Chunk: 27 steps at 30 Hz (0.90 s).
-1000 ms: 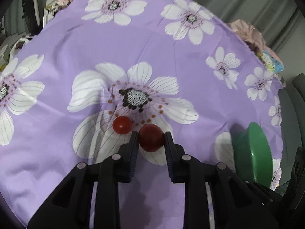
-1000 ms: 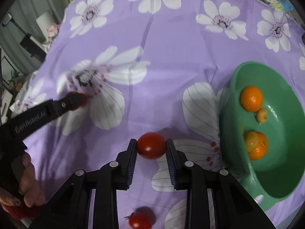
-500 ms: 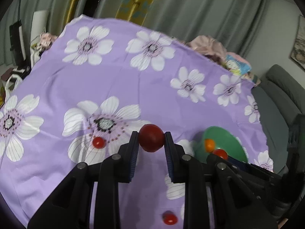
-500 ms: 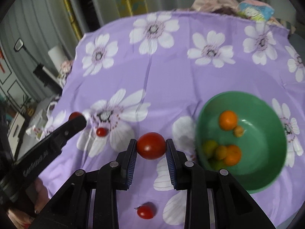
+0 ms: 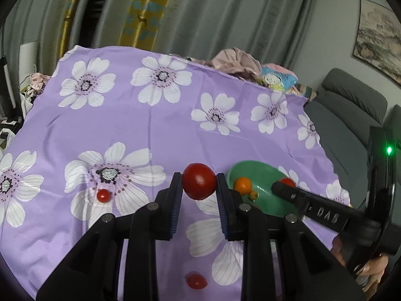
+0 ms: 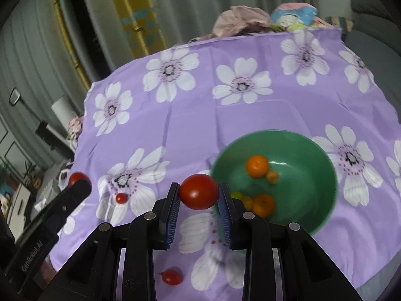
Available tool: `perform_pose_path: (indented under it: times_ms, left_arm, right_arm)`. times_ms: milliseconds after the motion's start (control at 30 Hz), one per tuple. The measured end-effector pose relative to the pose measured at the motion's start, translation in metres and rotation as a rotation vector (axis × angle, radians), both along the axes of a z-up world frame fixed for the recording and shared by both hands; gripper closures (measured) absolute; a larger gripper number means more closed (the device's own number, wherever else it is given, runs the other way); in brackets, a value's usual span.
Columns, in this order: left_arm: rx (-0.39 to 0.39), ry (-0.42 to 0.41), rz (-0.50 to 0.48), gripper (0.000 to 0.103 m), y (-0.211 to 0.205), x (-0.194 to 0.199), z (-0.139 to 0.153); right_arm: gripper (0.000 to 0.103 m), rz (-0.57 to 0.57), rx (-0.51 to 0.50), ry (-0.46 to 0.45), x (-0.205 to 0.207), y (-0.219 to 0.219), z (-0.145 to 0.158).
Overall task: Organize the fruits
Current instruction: 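Carry the red tomato over the green bowl with the right gripper, then lower the tomato into the bowl and open the right gripper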
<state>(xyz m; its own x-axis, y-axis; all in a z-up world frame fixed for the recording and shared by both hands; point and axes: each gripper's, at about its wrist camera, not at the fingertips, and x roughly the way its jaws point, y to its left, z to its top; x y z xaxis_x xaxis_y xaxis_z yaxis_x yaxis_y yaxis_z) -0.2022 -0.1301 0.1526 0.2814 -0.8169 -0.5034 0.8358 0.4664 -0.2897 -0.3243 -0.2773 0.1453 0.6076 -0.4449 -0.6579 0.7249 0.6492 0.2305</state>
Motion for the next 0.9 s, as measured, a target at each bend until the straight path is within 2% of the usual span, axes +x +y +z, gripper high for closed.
perform_pose_path:
  times_ms: [300,400,700,900]
  left_arm:
    - [0.057,-0.004,-0.098,0.077,-0.041,-0.024,-0.004]
    - [0.075,0.032,-0.14,0.077,-0.061,-0.03,-0.01]
    - [0.179,0.075,-0.228,0.077,-0.123,-0.045,-0.039]
    - [0.242,0.086,-0.253,0.077,-0.146,-0.051,-0.06]
  right_arm:
    - [0.072,-0.089,0.024,-0.02,-0.028,-0.026,-0.001]
    - [0.072,-0.107,0.061,-0.021,-0.034,-0.038,-0.007]
    - [0.072,-0.154,0.181,-0.022,-0.052,-0.073,-0.03]
    - [0.072,-0.178,0.243,0.0,-0.056,-0.088,-0.046]
